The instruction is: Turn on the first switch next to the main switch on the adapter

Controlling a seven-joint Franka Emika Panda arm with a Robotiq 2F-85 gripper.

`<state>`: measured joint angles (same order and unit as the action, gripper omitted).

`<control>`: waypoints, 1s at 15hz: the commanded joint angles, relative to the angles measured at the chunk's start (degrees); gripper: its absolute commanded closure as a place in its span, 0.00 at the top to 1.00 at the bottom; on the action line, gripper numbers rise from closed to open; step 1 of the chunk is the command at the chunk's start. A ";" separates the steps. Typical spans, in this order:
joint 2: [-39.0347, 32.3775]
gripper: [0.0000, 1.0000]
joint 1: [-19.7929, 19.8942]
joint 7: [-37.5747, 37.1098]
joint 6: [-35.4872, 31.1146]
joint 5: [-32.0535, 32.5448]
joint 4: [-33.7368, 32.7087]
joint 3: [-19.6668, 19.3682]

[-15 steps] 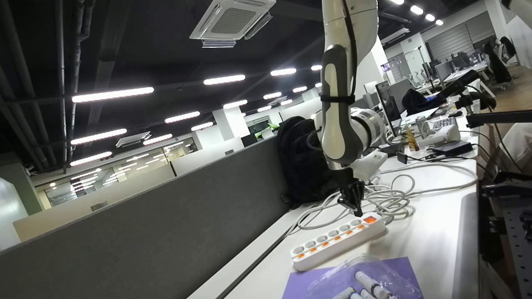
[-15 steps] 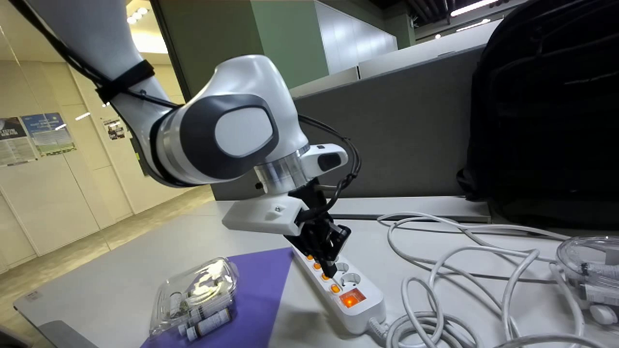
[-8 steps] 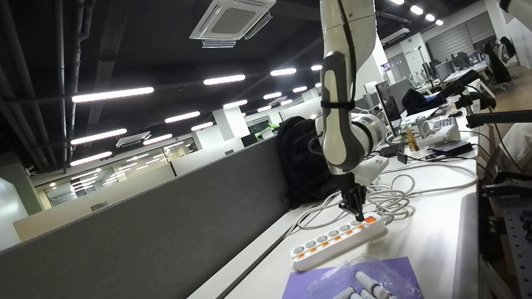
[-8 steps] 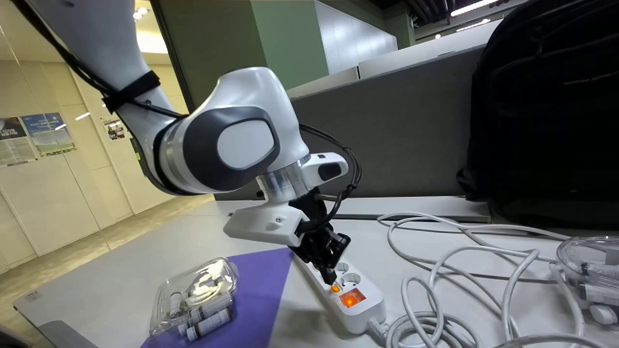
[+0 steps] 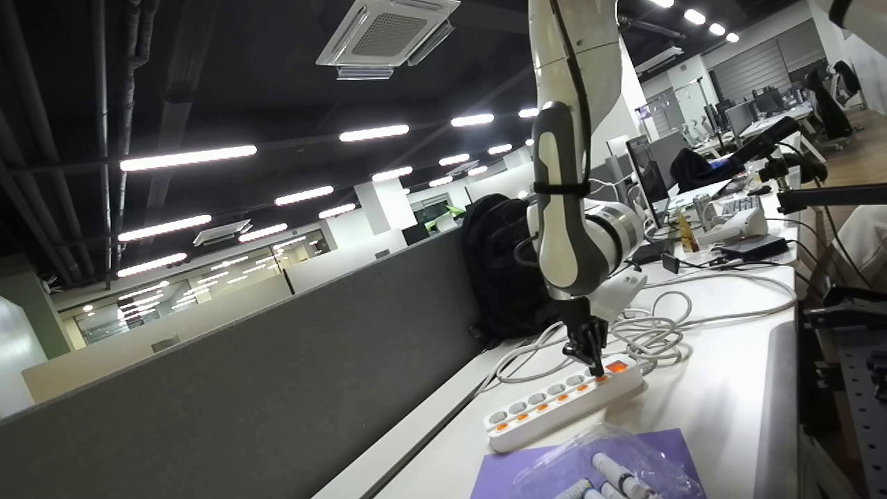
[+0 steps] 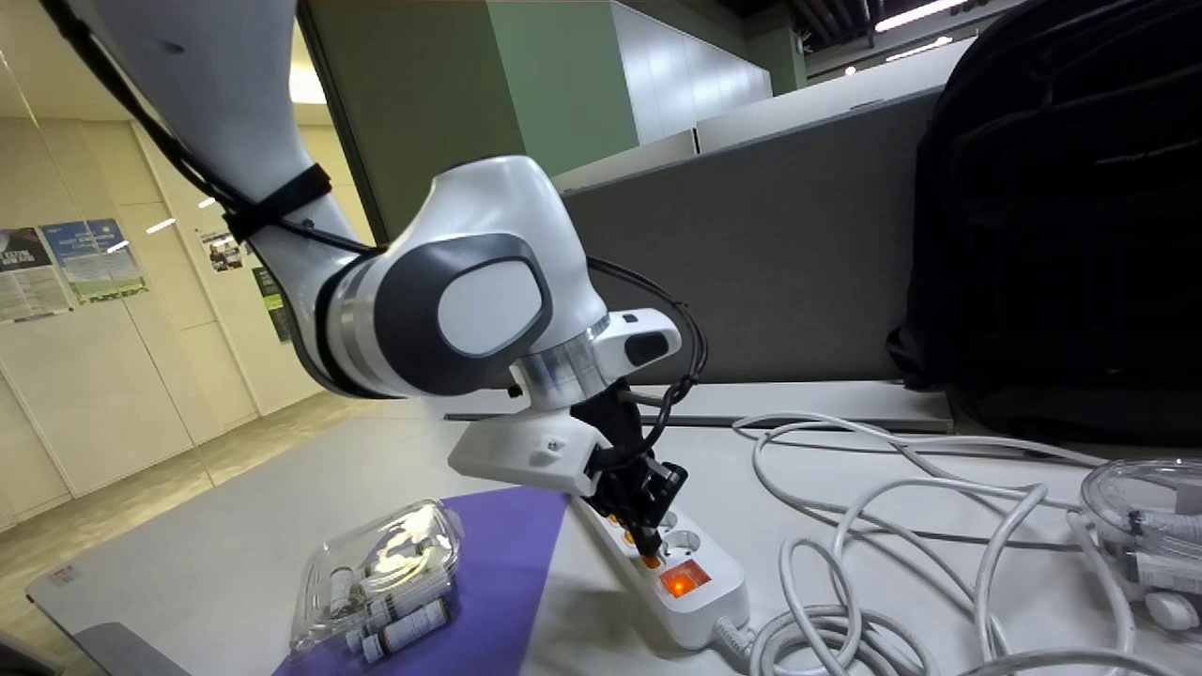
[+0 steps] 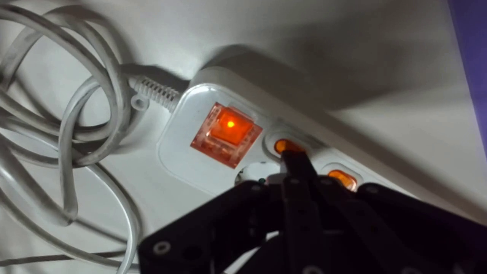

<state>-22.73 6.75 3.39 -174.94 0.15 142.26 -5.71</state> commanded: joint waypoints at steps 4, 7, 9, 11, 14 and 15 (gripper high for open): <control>-2.71 0.00 0.56 -1.20 -0.38 -1.31 -2.85 0.82; -3.14 0.00 -0.51 -1.77 -0.54 -1.23 -2.81 -0.13; -4.05 0.00 -4.19 -3.72 -1.72 0.03 -2.67 -3.73; -5.90 0.00 -10.42 -7.07 -3.70 1.30 -2.72 -9.62; -13.00 0.00 -25.10 -16.20 -6.00 4.82 -4.87 -23.94; -15.10 0.00 -29.88 -18.22 -5.81 4.21 -5.20 -27.61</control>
<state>-27.86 -11.94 -6.30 -179.29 2.63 140.54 -22.93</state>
